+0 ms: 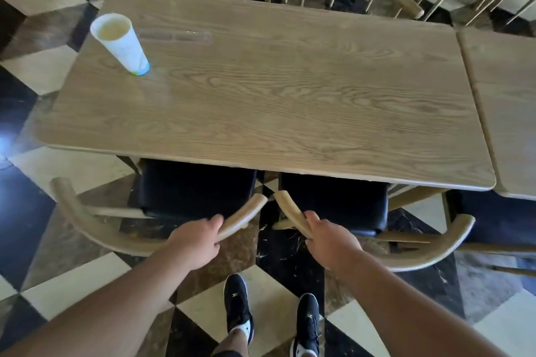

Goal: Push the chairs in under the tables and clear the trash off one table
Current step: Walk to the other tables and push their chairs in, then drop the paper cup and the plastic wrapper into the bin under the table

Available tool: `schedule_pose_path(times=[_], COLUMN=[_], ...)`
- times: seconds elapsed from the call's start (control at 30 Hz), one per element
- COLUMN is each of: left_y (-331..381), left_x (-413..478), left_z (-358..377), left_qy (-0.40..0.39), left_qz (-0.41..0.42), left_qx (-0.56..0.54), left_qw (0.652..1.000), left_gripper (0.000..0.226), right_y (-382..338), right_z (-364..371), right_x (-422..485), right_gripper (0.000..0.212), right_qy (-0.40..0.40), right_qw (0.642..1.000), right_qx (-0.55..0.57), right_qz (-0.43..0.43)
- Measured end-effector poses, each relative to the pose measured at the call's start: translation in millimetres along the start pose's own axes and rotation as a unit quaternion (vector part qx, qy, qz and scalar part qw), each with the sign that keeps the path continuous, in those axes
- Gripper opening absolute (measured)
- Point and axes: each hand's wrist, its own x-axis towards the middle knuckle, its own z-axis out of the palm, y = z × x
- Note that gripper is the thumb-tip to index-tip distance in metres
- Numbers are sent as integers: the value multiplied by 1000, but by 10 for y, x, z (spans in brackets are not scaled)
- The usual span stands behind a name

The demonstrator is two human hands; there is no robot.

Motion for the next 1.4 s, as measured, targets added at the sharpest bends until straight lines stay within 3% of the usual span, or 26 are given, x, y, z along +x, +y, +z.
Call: schedule_pose_path(times=[0.43, 0.7, 1.03, 1.4], left_y=[43, 255, 240, -610], left_x=[12, -306, -1570, -3597], left_z=[-102, -885, -1865, -2323], left_qy=[6, 126, 259, 379], left_qz=[9, 21, -110, -285], left_qx=[-7, -63, -52, -94], left_qw=[1000, 990, 958, 875], left_gripper=[43, 81, 71, 64], right_y=[-128, -232, -1045, -2863], right_z=[34, -915, -1945, -2409], right_x=[-93, -489, -1026, -2035], right_gripper=[59, 77, 73, 63], right_qy=[10, 137, 249, 306], right_qw=[1000, 984, 930, 839], right_qx=[-10, -58, -39, -137], right_qz=[17, -95, -268, -429])
